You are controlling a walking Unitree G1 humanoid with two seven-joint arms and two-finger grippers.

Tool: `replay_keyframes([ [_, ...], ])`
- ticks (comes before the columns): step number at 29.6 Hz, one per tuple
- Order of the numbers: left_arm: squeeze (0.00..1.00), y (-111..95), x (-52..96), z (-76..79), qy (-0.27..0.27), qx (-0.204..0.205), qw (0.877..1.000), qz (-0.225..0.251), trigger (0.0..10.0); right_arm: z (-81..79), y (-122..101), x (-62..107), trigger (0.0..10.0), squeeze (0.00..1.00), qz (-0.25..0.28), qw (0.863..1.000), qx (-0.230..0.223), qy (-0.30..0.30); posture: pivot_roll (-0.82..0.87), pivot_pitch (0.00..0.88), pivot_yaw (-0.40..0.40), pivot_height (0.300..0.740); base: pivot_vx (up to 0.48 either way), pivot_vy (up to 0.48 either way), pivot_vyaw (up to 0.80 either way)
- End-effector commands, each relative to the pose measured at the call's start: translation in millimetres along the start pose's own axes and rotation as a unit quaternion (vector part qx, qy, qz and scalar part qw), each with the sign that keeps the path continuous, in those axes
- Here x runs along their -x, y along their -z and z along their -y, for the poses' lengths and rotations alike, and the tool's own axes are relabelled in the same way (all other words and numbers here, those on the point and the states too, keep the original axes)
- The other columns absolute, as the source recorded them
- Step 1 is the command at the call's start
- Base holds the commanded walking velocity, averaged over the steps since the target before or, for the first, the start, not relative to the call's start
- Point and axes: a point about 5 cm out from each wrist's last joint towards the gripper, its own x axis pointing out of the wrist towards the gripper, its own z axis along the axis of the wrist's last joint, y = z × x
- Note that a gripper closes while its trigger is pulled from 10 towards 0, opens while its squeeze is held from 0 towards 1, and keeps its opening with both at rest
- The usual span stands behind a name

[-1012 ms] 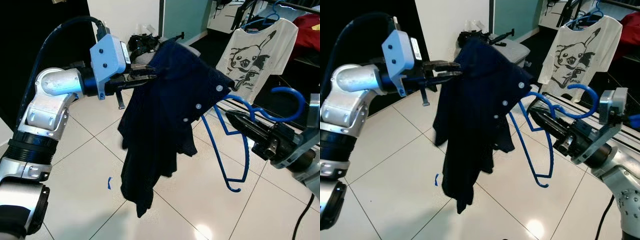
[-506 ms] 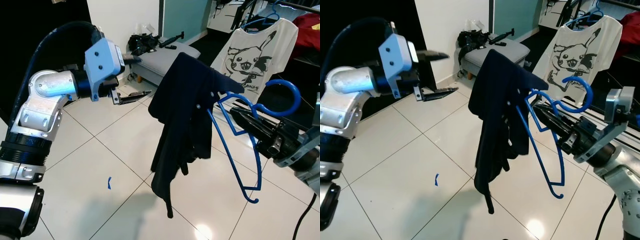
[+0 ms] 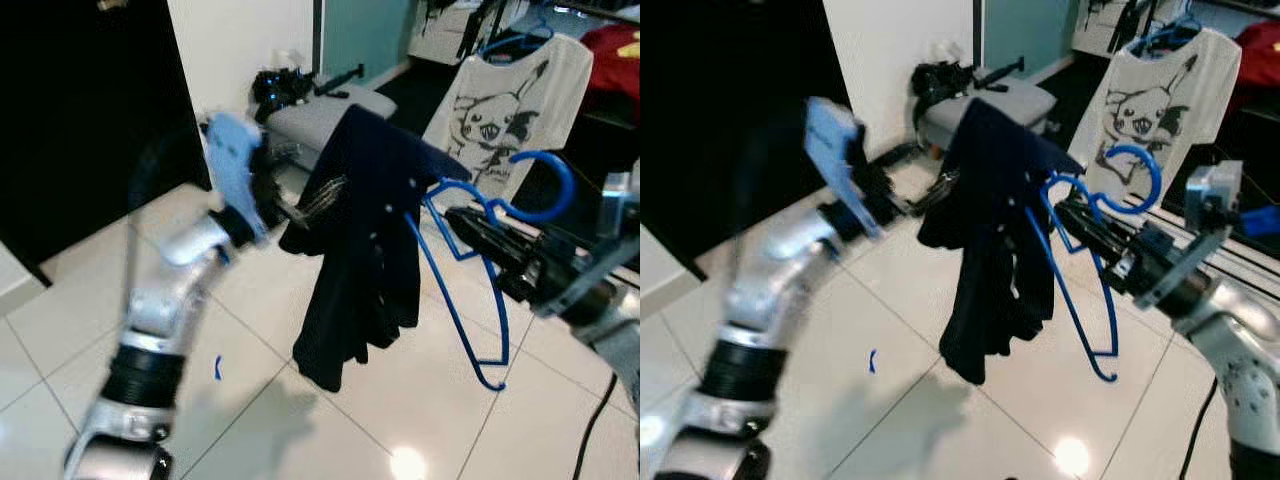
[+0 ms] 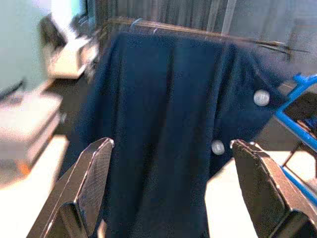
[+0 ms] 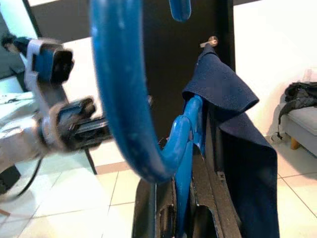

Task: Hang hanger

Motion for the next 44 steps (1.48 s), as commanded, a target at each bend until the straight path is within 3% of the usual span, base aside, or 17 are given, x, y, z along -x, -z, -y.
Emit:
replay_keyframes([
  [1, 0.0, 6.4, 5.5, 5.4, -0.01, 0.021, 1.0, -0.015, 10.0, -2.1, -2.0, -10.5, 10.0, 0.0, 0.013, 1.0, 0.015, -0.016, 0.03, 0.143, 0.02, 0.74, 0.0, 0.0, 0.0],
  [3, 0.0, 18.3, 13.5, 12.3, -0.02, 0.032, 0.999, -0.037, 10.0, -4.9, -1.7, -22.7, 10.0, 0.0, 0.017, 0.999, 0.015, -0.036, 0.04, 0.146, 0.014, 0.74, 0.0, 0.0, 0.0],
  [7, 0.0, 20.2, 15.5, 13.2, -0.024, 0.032, 0.998, -0.039, 10.0, -4.9, -3.2, -25.3, 10.0, 0.0, 0.022, 0.999, 0.014, -0.04, 0.04, 0.147, 0.009, 0.74, 0.0, 0.0, 0.0],
  [11, 0.0, 18.2, 18.3, 16.3, -0.062, 0.036, 0.997, -0.034, 10.0, -8.2, -7.4, -33.0, 10.0, 0.0, 0.027, 0.997, 0.014, -0.066, 0.04, 0.151, 0.003, 0.74, 0.0, 0.0, 0.0],
  [19, 0.0, 15.2, 17.9, 22.4, -0.103, -0.035, 0.993, -0.05, 10.0, -16.3, -9.8, -39.5, 10.0, 0.0, 0.037, 0.994, 0.012, -0.103, 0.04, 0.149, 0.006, 0.74, 0.0, 0.0, 0.0],
  [30, 0.0, 10.0, 15.5, 14.7, -0.135, -0.162, 0.976, -0.059, 10.0, -31.5, -18.1, -39.6, 10.0, 0.0, 0.054, 0.987, 0.006, -0.154, 0.03, 0.141, 0.01, 0.74, 0.0, 0.0, 0.0],
  [32, 0.0, 10.0, 15.5, 14.7, -0.135, -0.162, 0.976, -0.059, 10.0, -31.5, -18.1, -39.6, 10.0, 0.0, 0.054, 0.987, 0.006, -0.154, 0.03, 0.141, 0.01, 0.74, 0.0, 0.0, 0.0],
  [33, 0.0, 9.3, 15.5, 14.1, -0.132, -0.179, 0.973, -0.059, 4.9, -32.5, -20.4, -39.0, 10.0, 0.0, 0.061, 0.986, 0.004, -0.157, 0.03, 0.141, 0.012, 0.74, 0.0, 0.0, 0.0],
  [34, 0.0, 9.3, 15.5, 14.1, -0.132, -0.179, 0.973, -0.059, 4.9, -32.5, -20.4, -39.0, 10.0, 0.0, 0.061, 0.986, 0.004, -0.157, 0.03, 0.141, 0.012, 0.74, 0.0, 0.0, 0.0],
  [35, 0.0, 9.9, 16.1, 13.3, -0.131, -0.191, 0.971, -0.063, 0.0, -33.1, -22.8, -38.5, 10.0, 0.0, 0.067, 0.985, 0.003, -0.159, 0.03, 0.141, 0.012, 0.74, 0.0, 0.0, 0.0],
  [37, 0.0, 8.5, 17.0, 11.4, -0.13, -0.211, 0.967, -0.064, 0.0, -33.3, -25.4, -37.7, 10.0, 0.0, 0.073, 0.984, 0.004, -0.16, 0.03, 0.14, 0.012, 0.74, 0.0, 0.0, 0.0],
  [44, 0.0, -5.3, 15.6, 7.2, -0.126, -0.219, 0.967, -0.04, 0.0, -24.6, -24.4, -37.5, 10.0, 0.0, 0.067, 0.989, 0.014, -0.129, 0.03, 0.142, 0.008, 0.74, 0.0, 0.0, 0.0],
])
